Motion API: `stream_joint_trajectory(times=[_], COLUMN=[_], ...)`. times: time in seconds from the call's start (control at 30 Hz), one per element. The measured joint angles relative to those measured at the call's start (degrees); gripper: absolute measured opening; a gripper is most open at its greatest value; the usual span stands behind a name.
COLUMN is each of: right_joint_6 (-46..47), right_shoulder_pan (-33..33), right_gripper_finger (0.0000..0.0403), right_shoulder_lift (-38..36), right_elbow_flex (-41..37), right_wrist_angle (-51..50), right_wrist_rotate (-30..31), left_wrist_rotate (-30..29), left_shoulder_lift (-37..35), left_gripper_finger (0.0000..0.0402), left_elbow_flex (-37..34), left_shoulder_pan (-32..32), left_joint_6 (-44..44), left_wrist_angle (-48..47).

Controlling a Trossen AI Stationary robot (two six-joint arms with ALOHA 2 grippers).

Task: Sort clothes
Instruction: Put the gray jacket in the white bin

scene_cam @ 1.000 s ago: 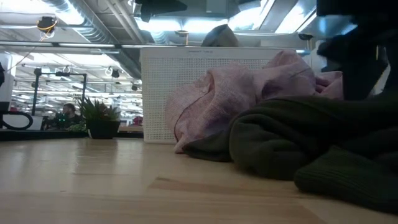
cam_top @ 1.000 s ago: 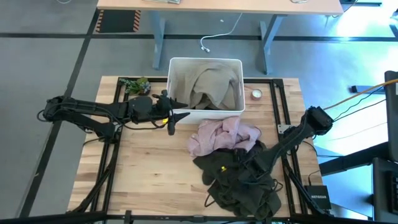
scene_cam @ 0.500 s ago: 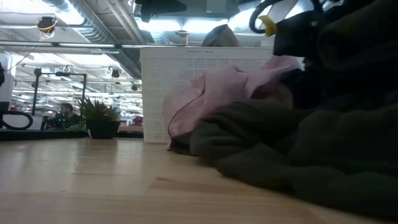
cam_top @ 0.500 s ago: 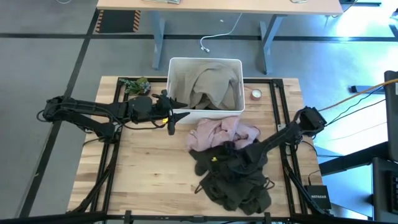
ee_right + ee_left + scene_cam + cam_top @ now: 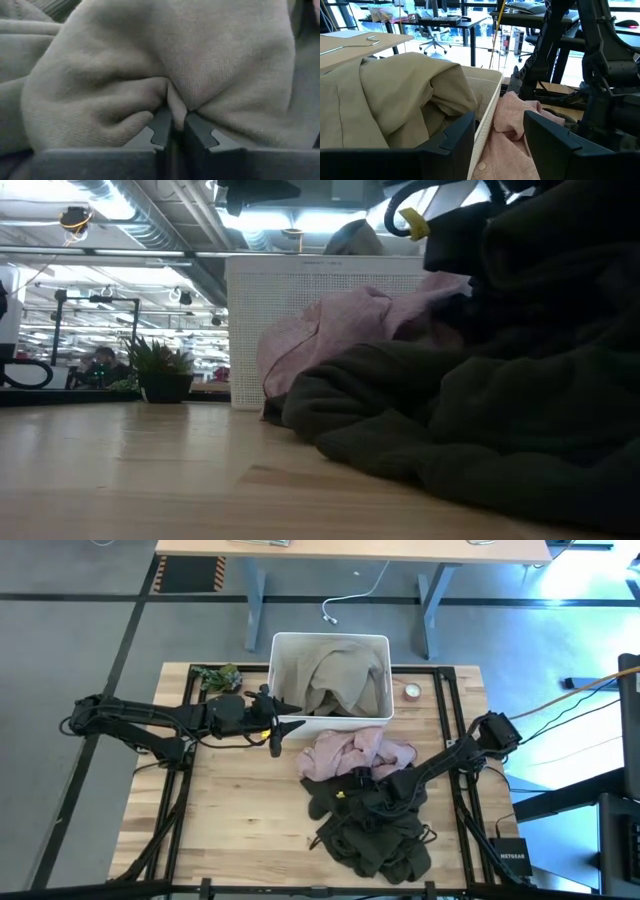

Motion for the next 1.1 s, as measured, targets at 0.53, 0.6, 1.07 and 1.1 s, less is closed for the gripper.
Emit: stream_joint_trajectory(times=[0.53,0.6,1.07,1.1], right_joint_6=[1.9,1.8,-9.9,-11.2], right_shoulder_pan=[6.0,5.9,5.9,5.9], right_gripper_finger=[0.0032,0.0028,0.0021,0.0021], right_shoulder_lift=[-8.9,-9.6,-10.9,-10.9], right_elbow_flex=[18.6,22.5,49.0,50.9], right_wrist_angle=[-16.4,-19.8,-31.1,-31.1], right_wrist_rotate=[8.7,11.0,35.1,38.1], left_wrist_rotate=[0.0,0.0,0.0,0.0], left_shoulder_lift=[0.0,0.0,0.0,0.0], left_gripper_finger=[0.0164,0.0164,0.0164,0.0164], left_elbow_flex=[0.0,0.0,0.0,0.0], left_shoulder_pan=[0.0,0.0,0.0,0.0], left_joint_6=[-0.2,-0.2,0.0,0.0], left_wrist_angle=[0.0,0.0,0.0,0.0])
